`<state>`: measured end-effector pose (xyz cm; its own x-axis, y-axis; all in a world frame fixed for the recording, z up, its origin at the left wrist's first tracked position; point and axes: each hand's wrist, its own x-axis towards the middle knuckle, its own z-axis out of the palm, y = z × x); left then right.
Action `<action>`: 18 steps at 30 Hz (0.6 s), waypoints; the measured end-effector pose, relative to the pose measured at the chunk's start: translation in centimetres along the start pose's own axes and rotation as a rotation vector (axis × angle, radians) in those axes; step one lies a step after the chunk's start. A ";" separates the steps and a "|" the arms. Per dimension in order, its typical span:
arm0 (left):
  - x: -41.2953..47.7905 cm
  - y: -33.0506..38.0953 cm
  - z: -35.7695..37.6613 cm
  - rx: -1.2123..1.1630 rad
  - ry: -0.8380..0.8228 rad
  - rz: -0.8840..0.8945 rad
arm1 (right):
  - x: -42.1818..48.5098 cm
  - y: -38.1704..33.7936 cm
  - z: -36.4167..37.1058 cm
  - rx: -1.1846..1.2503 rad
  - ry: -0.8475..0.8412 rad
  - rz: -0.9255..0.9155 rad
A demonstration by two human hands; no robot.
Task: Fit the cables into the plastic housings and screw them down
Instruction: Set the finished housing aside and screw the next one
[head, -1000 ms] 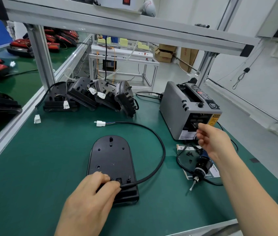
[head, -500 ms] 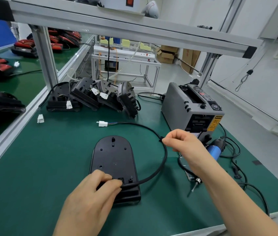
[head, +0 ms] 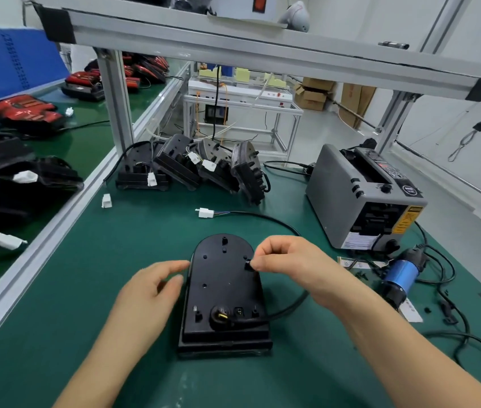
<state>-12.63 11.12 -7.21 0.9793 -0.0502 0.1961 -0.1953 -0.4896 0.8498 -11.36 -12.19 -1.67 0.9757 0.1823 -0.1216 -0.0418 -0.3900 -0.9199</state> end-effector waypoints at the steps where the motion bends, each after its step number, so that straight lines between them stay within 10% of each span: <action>1: 0.0 -0.1 0.2 0.025 -0.029 0.005 | 0.3 -0.6 0.7 -0.004 -0.041 -0.010; 18: -1.0 -2.0 1.4 -0.076 -0.094 -0.064 | 3.3 -1.3 5.5 -0.323 -0.167 -0.037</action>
<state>-13.12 10.89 -9.77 0.9899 -0.1037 0.0968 -0.1322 -0.4269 0.8946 -9.27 -6.09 -2.95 0.9254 0.3367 -0.1742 0.0894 -0.6404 -0.7628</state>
